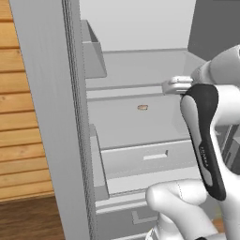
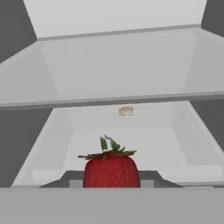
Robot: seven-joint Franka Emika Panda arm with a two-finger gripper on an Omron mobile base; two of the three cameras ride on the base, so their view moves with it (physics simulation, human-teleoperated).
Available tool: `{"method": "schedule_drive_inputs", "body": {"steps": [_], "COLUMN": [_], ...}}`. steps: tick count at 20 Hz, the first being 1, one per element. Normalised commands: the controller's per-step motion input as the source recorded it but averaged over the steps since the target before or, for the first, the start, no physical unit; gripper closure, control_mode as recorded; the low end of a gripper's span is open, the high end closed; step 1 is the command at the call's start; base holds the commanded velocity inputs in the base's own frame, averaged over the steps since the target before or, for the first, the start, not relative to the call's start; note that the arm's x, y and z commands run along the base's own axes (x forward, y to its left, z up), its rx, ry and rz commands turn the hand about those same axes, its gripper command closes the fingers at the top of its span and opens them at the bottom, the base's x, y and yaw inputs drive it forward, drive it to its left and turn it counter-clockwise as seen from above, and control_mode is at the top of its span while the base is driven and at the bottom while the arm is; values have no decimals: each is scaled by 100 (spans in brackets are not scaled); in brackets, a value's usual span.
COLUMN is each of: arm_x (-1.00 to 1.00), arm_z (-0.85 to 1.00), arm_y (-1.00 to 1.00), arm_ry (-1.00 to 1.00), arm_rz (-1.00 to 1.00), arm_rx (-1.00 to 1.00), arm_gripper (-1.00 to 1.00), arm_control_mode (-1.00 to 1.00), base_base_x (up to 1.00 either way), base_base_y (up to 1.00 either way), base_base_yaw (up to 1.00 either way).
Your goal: Take the strawberry from the fridge and place it on top of the pancake, located on the dining counter.
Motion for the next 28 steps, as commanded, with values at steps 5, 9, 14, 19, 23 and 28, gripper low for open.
{"method": "schedule_drive_inputs", "body": {"steps": [5,9,14,19,23,28], "arm_x": [-62,-39,-23,-1,0,0], "arm_z": [0,-1,-9,-37,-41,-27], "arm_y": [2,0,0,2,0,2], "arm_ry": [0,0,3,14,14,10], "arm_rz": [3,3,1,0,0,0], "arm_rx": [0,0,0,-4,-1,0], "arm_gripper": [100,100,100,100,100,100], "arm_control_mode": [-100,-100,-100,-100,-100,-100], "base_base_x": [0,0,0,0,0,0], "base_base_y": [0,0,0,0,0,0], "base_base_yaw": [0,0,0,0,0,0]}}
